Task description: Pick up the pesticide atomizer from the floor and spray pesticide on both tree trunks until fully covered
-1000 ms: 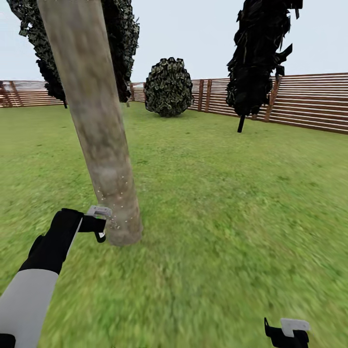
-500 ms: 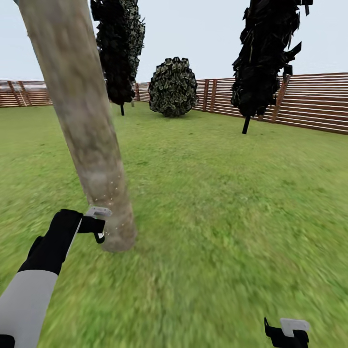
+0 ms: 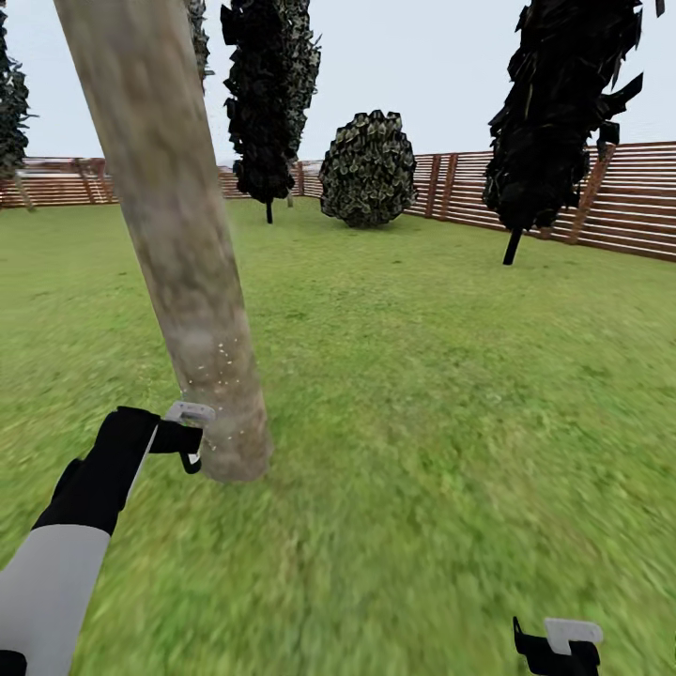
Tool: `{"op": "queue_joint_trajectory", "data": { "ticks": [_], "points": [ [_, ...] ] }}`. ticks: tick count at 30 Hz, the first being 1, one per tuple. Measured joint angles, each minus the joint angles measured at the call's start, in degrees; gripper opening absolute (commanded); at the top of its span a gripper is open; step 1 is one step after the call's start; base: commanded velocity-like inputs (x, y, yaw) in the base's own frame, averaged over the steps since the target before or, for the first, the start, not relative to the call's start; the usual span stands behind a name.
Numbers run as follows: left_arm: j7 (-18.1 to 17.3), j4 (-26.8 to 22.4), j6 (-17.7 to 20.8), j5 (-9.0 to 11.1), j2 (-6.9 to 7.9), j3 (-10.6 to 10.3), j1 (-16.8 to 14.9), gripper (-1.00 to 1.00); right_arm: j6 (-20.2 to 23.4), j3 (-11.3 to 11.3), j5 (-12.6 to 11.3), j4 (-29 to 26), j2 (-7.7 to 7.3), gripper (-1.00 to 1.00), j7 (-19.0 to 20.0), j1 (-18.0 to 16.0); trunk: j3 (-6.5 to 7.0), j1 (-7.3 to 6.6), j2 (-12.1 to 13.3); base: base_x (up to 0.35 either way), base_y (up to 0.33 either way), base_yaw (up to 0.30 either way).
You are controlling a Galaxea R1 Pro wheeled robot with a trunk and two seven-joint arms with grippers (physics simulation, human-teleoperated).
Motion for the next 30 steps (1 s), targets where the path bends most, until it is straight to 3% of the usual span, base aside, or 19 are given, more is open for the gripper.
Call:
{"op": "queue_joint_trajectory", "data": {
  "ticks": [10,14,22,26,30],
  "points": [
    [0.89,1.7,-0.34,-0.12,0.29,0.1,1.63,-1.0,0.0,0.02,0.0,0.0,0.0,1.0,0.0,0.0,0.0,0.0,0.0,0.089,-0.275,0.082],
    [3.25,6.63,-0.77,-0.19,0.37,0.63,2.24,-1.0,0.0,0.0,0.0,0.0,0.0,1.0,0.0,0.0,0.0,0.0,0.0,0.114,-0.273,0.234],
    [4.01,8.11,-1.07,-0.11,0.46,1.06,3.81,-1.0,0.0,-0.05,0.08,0.0,-0.08,1.0,0.07,0.0,0.0,0.0,0.0,0.214,-0.211,0.025],
    [6.29,9.2,-2.92,-0.44,0.47,4.18,3.96,-1.0,0.0,-0.05,0.05,0.0,-0.09,1.0,0.09,0.0,0.0,0.0,0.0,0.24,-0.188,0.0],
    [6.76,9.2,-3.3,-0.01,0.33,5.0,5.52,-1.0,0.0,-0.05,0.0,0.0,-0.02,1.0,0.01,0.0,0.0,0.0,0.0,0.054,-0.255,0.099]
  ]
}}
